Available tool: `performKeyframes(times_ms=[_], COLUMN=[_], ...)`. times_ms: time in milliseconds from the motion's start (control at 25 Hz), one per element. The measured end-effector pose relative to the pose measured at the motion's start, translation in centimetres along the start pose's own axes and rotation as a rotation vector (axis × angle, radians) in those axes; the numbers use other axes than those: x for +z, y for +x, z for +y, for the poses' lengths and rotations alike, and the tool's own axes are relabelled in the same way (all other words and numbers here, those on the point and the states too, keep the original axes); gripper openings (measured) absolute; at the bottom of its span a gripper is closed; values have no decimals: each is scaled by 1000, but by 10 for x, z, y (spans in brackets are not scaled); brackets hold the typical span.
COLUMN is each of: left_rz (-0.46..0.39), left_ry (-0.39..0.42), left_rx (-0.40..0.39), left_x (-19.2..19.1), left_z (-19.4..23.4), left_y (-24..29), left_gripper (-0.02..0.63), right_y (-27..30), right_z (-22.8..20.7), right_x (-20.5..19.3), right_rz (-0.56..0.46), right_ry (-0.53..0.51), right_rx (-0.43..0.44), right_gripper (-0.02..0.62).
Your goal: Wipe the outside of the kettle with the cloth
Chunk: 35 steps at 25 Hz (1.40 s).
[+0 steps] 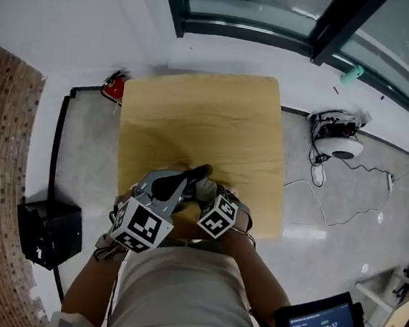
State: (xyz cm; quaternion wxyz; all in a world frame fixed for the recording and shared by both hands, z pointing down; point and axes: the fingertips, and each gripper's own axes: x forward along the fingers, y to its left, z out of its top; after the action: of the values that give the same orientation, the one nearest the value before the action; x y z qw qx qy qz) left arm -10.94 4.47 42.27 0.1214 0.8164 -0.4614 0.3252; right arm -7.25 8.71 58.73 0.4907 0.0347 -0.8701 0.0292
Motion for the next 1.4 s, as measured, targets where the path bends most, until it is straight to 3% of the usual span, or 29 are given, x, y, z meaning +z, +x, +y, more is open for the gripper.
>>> performKeyframes(times_ms=[80, 160, 200, 320, 400, 480, 560, 680, 760, 840, 960, 1080, 1160, 1240, 1280, 1360, 1400], left_rz=[3, -26, -50, -90, -76, -116, -183, -129, -71, -82, -214, -311, -352, -346, -327, -310, -315], left_ry=[10, -29, -59, -111, -158, -260, -333, -391, -476, -607, -775, -830, -877, -858, -809, -632, -515], left_rx=[5, 19, 34, 78, 78, 104, 146, 127, 95, 86, 96, 144, 130, 109, 103, 107, 108], left_x=[0, 2, 3, 10, 13, 20, 26, -8, -45, -71, -78, -81, -79, -69, -61, -29, -9], left_z=[-2, 2, 5, 11, 10, 12, 7, -25, -44, -49, -38, -12, 8, 26, 33, 41, 43], left_y=[0, -1, -2, 0, -3, -25, -54, -78, -81, -80, -84, -80, -70, -58, -54, -55, -55], left_gripper=[-11, -11, -11, -11, -9, -3, -3, -3, -3, -3, -3, -7, -10, -14, -15, -14, -14], right_y=[0, -33, -54, -116, -144, -133, -101, -68, -63, -65, -71, -78, -82, -83, -83, -87, -92], right_z=[22, 26, 16, -65, -116, -132, -123, -90, -70, -56, -39, -14, 11, 32, 41, 52, 54], right_x=[-11, 5, 14, 29, 52, 85, 112, 122, 113, 99, 79, 58, 47, 42, 40, 40, 44], right_rz=[38, -73, -163, -437, -562, -540, -445, -317, -273, -254, -264, -295, -332, -395, -417, -430, -425], right_ry=[1, 12, 74, 418, 492, 384, 228, 72, 111, 185, 316, 463, 550, 661, 712, 721, 659], right_rx=[138, 174, 161, 34, -15, 31, 124, 278, 379, 441, 471, 533, 565, 577, 575, 535, 489], right_gripper=[140, 140, 140, 140, 140, 140, 140, 140, 137, 137, 137, 137, 137, 138, 138, 138, 138])
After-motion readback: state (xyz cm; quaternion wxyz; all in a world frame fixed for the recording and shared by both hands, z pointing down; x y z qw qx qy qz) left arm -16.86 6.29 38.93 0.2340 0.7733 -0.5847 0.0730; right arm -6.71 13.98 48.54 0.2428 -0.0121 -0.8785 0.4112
